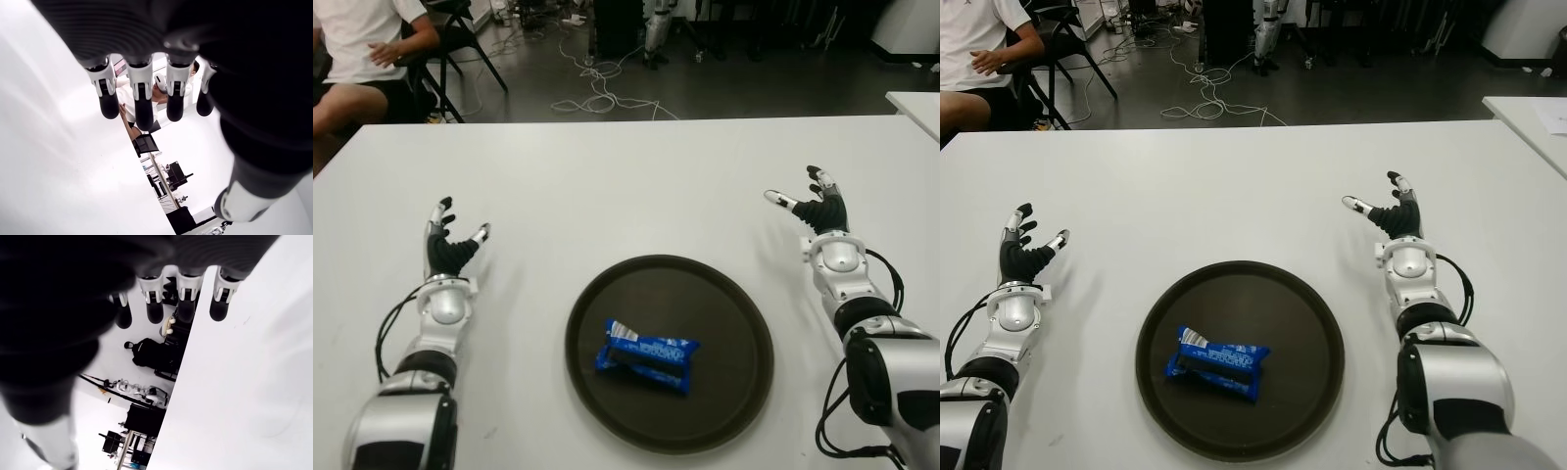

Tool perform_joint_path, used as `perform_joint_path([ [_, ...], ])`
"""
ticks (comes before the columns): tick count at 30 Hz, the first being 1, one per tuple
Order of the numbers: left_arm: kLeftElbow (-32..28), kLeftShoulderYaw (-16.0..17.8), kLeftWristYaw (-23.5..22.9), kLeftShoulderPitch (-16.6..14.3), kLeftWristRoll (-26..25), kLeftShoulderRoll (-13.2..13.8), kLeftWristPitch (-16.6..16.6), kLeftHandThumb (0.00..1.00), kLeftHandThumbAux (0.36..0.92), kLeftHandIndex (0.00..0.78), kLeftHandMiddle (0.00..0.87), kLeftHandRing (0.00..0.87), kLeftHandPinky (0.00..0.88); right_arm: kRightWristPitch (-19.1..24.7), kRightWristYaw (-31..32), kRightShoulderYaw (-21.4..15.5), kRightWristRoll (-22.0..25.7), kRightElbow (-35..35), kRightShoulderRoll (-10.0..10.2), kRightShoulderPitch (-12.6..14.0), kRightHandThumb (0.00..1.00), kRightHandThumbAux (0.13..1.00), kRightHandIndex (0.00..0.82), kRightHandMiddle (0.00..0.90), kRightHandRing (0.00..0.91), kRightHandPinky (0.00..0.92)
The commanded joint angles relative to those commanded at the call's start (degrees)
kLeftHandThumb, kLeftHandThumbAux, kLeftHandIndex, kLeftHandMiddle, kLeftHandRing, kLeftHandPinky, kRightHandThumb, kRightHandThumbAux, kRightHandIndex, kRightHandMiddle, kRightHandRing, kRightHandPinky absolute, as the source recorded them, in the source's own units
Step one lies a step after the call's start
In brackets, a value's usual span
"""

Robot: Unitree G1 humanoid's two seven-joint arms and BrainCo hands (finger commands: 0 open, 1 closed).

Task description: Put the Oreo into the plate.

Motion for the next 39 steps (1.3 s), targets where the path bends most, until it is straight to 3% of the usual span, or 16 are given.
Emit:
perform_joint_path([
  [11, -0.2, -0.3, 0.2, 0.0, 0.5, 0.1, -0.2, 0.009, 0.786, 0.071, 0.121, 0.110, 0.098, 1.1, 1.4, -0.3, 0.2, 0.3, 0.0, 0.0, 0.000, 0.724, 0.016, 0.000, 0.000, 0.000],
  [27, 0.0, -0.2, 0.0, -0.2, 0.4, 0.2, 0.0, 0.015, 0.774, 0.073, 0.125, 0.114, 0.104, 0.8, 2.2, -1.5, 0.8, 0.1, 0.4, -0.1, 0.000, 0.712, 0.001, 0.000, 0.000, 0.000],
  [39, 0.2, -0.3, 0.2, -0.4, 0.6, 0.3, 0.6, 0.023, 0.771, 0.075, 0.134, 0.129, 0.120, 0.7, 0.5, -0.3, -0.9, 0.0, 0.4, -0.1, 0.000, 0.725, 0.005, 0.000, 0.000, 0.000],
])
